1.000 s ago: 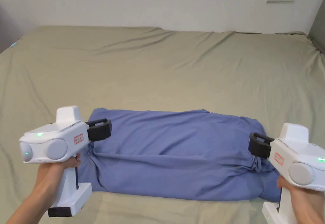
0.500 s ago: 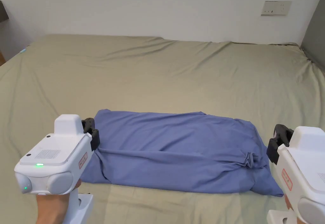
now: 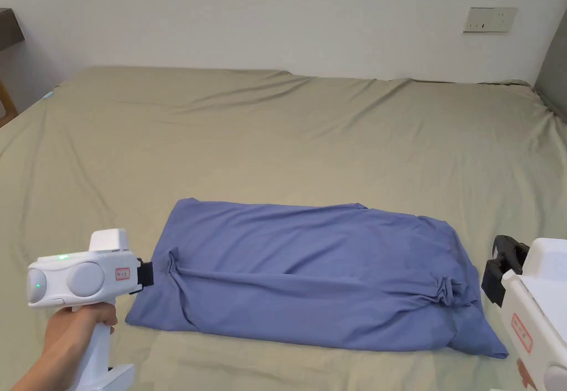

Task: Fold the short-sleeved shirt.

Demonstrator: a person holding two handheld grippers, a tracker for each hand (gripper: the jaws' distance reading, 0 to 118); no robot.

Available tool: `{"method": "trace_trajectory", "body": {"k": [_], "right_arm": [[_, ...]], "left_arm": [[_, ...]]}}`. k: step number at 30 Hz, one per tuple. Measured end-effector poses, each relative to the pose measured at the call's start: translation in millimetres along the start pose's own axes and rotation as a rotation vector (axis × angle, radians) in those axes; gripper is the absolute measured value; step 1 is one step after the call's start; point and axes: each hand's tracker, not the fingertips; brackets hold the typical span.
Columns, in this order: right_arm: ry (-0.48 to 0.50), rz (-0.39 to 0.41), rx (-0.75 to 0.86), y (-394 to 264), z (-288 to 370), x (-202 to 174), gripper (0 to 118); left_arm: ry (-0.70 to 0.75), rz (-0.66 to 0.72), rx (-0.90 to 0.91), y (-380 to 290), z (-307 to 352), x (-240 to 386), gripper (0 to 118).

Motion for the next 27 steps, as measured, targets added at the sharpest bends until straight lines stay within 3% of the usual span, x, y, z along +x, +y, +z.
{"method": "trace_trajectory", "body": {"k": [2,3,5,6,8,10,12,14,16,17,19,22,24,27], "right_arm": [[-0.004,0.001,-0.014,-3,-6,0,2],[-0.006,0.002,-0.021,-5,-10,1,2],[-0.010,0.003,-0.036,-9,-16,1,2],[-0.010,0.005,-0.047,-11,-20,1,2],[-0.012,0.008,-0.066,-15,-27,2,2],[-0.015,0.008,-0.083,-20,-32,3,2],[-0.020,0.008,-0.105,-25,-37,5,2],[-0.024,-0.001,-0.133,-31,-43,9,2],[-0.026,-0.022,-0.175,-39,-51,15,3],[-0.033,-0.030,-0.218,-45,-58,19,5],[-0.051,-0.047,-0.295,-59,-76,28,25],[-0.077,-0.048,-0.475,-82,-107,37,79],[-0.088,-0.073,-0.544,-100,-126,41,104],[-0.081,-0.148,-0.638,-118,-143,41,106]], "left_arm": [[0.005,-0.011,-0.025,-5,-12,-4,29],[0.006,0.016,-0.051,-9,-21,-7,62],[-0.010,0.053,-0.099,-16,-47,-21,106],[-0.011,0.049,-0.099,-20,-57,-25,112],[0.017,0.037,-0.115,-29,-69,-24,103],[0.057,-0.001,-0.160,-37,-77,-19,86],[0.049,-0.014,-0.186,-43,-86,-17,59],[0.066,-0.061,-0.132,-45,-79,-10,52],[0.043,-0.075,-0.131,-42,-75,-7,10],[0.012,-0.081,-0.118,-42,-73,-6,7],[0.022,-0.062,-0.119,-36,-70,-3,6],[-0.003,-0.047,-0.058,-27,-53,-1,6],[-0.026,-0.047,-0.039,-21,-44,-1,6],[-0.048,-0.047,-0.013,-16,-36,0,6]]}}
